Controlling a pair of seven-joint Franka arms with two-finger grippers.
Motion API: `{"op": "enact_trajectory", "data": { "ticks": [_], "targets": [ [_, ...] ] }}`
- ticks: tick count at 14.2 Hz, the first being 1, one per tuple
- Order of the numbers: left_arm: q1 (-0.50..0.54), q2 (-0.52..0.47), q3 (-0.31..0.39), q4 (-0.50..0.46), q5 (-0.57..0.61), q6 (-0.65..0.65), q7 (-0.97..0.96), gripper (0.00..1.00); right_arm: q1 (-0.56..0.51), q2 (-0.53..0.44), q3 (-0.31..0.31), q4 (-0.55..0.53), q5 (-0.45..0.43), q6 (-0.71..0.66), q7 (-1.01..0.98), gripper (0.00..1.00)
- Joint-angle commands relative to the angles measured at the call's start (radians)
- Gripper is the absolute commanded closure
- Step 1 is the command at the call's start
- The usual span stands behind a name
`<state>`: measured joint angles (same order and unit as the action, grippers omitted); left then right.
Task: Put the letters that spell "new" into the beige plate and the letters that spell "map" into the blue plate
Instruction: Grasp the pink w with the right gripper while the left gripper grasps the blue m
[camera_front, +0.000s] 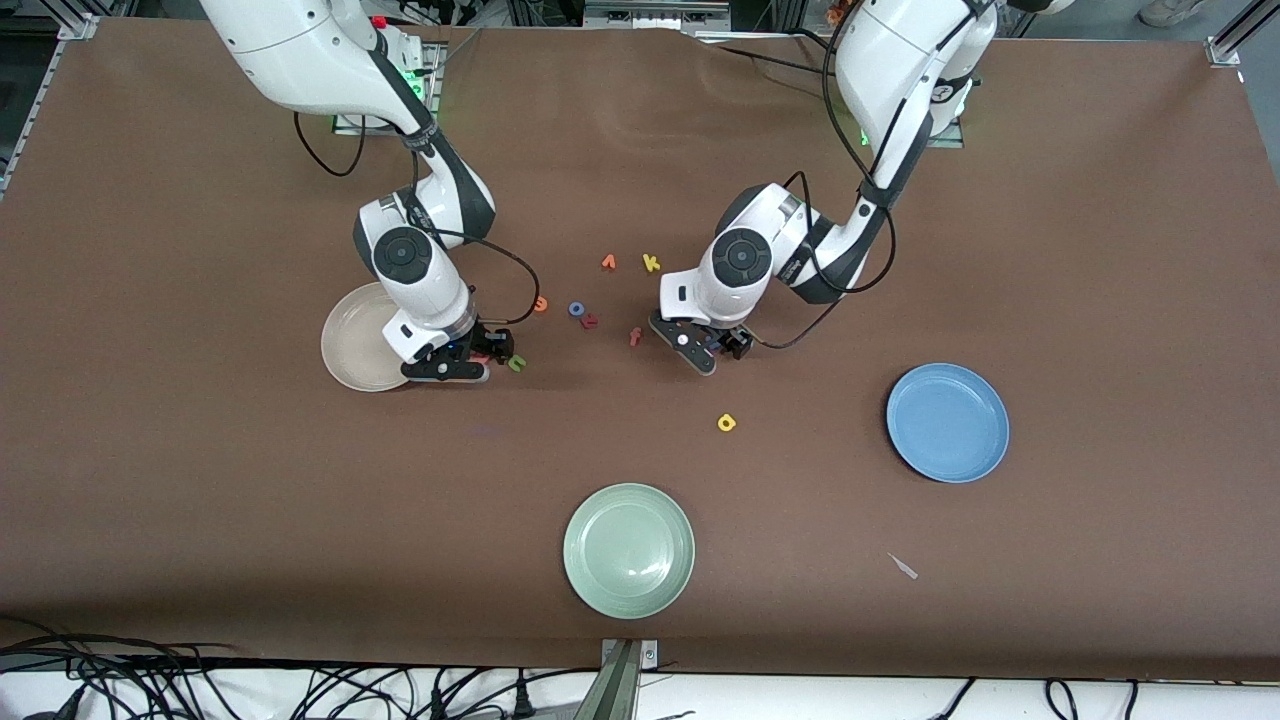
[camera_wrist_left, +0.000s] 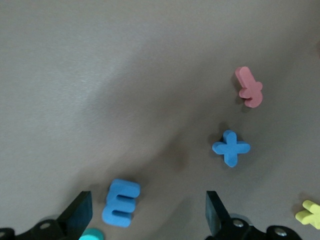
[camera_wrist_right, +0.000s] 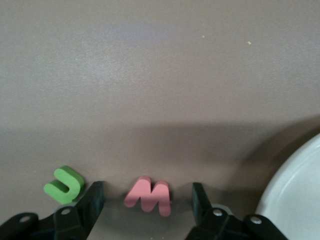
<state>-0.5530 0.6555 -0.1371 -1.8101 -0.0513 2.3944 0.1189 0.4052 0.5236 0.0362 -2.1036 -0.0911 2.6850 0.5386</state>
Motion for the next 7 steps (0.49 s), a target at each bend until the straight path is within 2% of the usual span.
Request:
{"op": "enact_trajectory", "data": {
  "ticks": [1, 3, 6, 7],
  "targets": [
    [-0.01, -0.007, 0.016, 0.0, 0.025, 0.003, 0.034, 0.05, 0.012, 0.001, -0.012, -0.007, -0.021, 0.018, 0.043, 0.28],
    [-0.007, -0.005, 0.016, 0.0, 0.1, 0.002, 0.034, 0.11, 0.012, 0.001, -0.012, -0.007, -0.021, 0.019, 0.044, 0.36],
    [-0.01, -0.005, 0.017, -0.008, 0.108, -0.004, 0.033, 0.3, 0.012, 0.001, -0.01, -0.009, -0.021, 0.019, 0.046, 0.53],
    [-0.011, -0.005, 0.017, -0.009, 0.108, -0.004, 0.034, 0.45, 0.012, 0.001, -0.01, -0.009, -0.021, 0.019, 0.046, 0.59]
  ]
}}
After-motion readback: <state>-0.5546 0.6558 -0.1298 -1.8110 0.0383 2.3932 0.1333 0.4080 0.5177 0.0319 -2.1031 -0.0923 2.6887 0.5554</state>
